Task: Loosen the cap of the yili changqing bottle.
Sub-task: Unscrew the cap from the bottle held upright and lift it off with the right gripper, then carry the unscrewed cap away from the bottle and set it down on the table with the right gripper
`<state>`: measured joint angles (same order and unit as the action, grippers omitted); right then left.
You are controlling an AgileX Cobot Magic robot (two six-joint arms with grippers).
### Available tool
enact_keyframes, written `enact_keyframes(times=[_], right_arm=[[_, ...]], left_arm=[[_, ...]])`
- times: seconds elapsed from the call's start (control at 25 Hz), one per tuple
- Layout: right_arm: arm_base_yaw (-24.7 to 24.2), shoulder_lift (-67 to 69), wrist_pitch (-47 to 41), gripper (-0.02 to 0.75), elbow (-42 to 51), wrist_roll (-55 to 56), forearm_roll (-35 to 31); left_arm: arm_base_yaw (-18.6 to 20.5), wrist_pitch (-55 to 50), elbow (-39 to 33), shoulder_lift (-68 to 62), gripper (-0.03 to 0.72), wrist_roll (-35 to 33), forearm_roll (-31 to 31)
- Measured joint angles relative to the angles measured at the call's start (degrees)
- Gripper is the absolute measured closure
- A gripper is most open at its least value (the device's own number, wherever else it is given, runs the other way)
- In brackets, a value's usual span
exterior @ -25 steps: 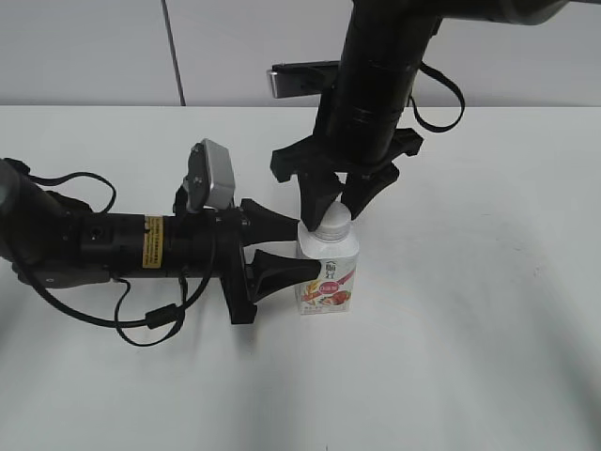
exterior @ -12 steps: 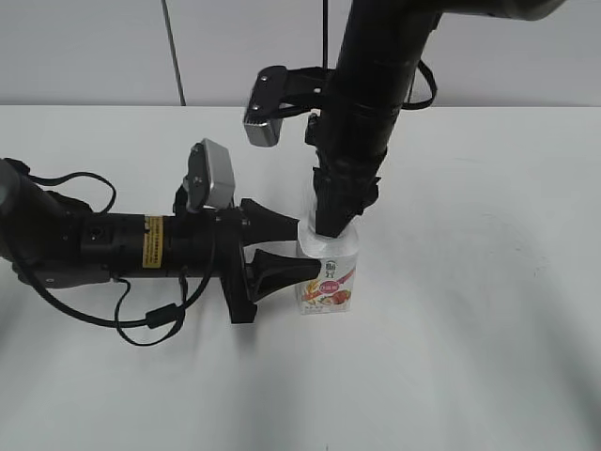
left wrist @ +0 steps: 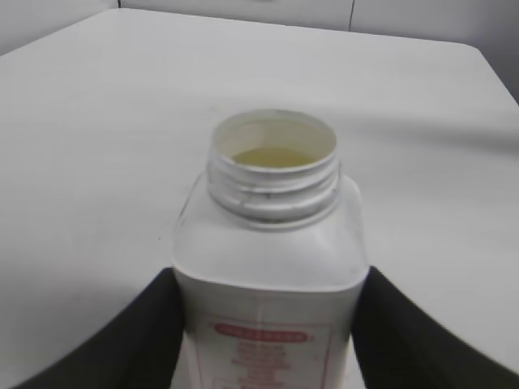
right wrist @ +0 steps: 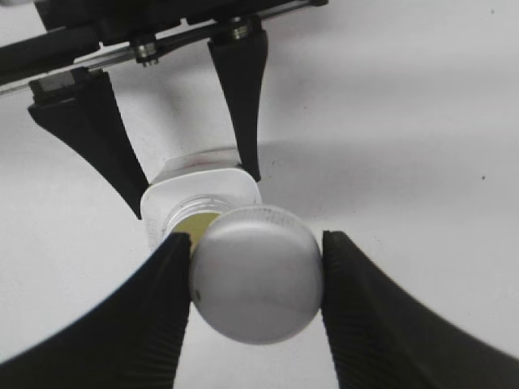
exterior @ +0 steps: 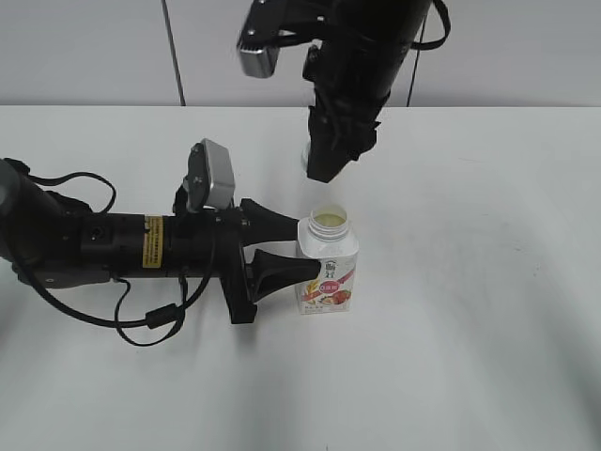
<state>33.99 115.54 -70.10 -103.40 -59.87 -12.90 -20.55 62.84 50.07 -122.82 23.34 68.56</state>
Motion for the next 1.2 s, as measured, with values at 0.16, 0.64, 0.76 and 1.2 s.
enact_keyframes(times=[0.16, 0.64, 0.76, 1.2], right_arm=[[0.00, -1.82, 0.00, 0.349, -0.17, 10.12, 2.65], [-4.48, -3.52, 0.00, 0.350, -0.17, 47.91, 5.78], [-7.72, -4.12, 0.00, 0.350, 0.02, 48.49, 4.73], [-18.18, -4.55, 1.66, 0.350, 9.44, 51.84, 4.73]], left_arm=[[0.00, 0.00, 0.00, 0.00, 0.293, 0.00, 0.00], [0.00, 0.00, 0.00, 0.00, 0.293, 0.00, 0.00], [0.00, -0.07, 0.00, 0.00, 0.293, 0.00, 0.00], [0.00, -0.07, 0.00, 0.00, 0.293, 0.00, 0.00]])
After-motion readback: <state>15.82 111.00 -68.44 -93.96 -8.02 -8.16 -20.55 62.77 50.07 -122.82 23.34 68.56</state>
